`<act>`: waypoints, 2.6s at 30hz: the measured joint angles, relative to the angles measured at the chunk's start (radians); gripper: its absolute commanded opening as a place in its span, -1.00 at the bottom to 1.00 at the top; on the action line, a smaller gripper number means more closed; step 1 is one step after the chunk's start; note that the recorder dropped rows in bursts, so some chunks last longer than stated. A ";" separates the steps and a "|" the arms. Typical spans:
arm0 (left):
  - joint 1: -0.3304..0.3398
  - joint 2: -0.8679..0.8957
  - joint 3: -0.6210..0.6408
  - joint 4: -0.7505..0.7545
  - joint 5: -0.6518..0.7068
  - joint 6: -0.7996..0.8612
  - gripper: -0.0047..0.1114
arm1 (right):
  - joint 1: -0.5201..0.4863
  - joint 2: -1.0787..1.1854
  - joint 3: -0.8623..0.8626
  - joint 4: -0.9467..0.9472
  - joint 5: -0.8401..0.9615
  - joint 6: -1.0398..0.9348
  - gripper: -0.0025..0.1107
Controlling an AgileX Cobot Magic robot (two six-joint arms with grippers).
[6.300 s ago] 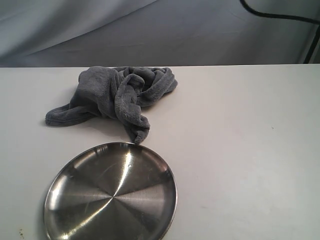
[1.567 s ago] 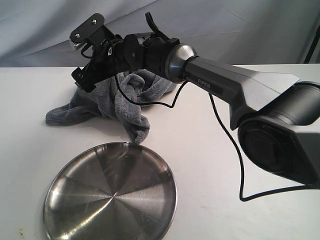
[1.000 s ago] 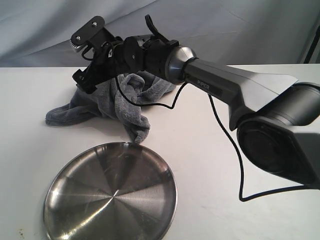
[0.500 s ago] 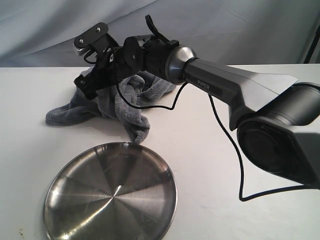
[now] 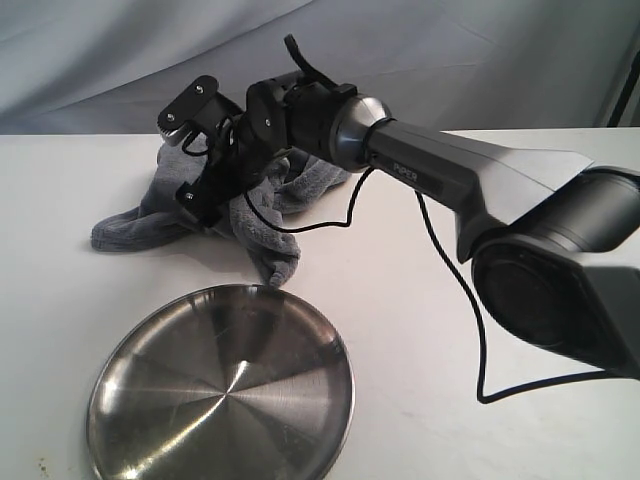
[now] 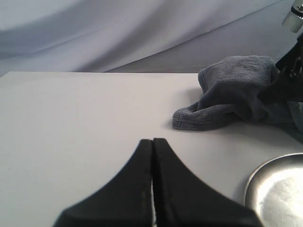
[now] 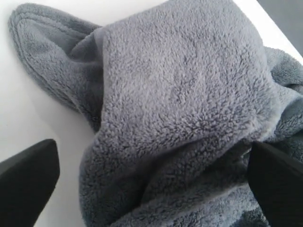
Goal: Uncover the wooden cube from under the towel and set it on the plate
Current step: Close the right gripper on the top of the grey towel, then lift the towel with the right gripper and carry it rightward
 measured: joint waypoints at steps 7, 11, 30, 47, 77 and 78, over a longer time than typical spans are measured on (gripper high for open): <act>0.000 0.000 0.000 0.000 0.000 0.000 -0.91 | 0.000 0.061 0.000 -0.029 0.002 0.056 0.35; 0.000 0.000 0.000 0.000 0.000 0.000 -0.91 | -0.002 0.061 0.000 -0.047 0.000 0.077 -0.39; 0.000 0.000 0.000 0.000 0.000 0.000 -0.91 | -0.002 -0.081 0.000 0.007 0.161 0.081 -0.96; 0.000 0.000 0.000 0.000 0.000 0.000 -0.91 | -0.002 -0.138 0.000 0.126 0.006 0.026 -0.96; 0.000 0.000 0.000 0.000 0.000 0.000 -0.91 | -0.002 -0.412 0.000 -0.223 0.201 -0.017 -0.96; 0.000 0.000 0.000 0.000 0.000 0.000 -0.91 | -0.002 -0.417 0.000 -0.249 0.215 -0.020 -0.96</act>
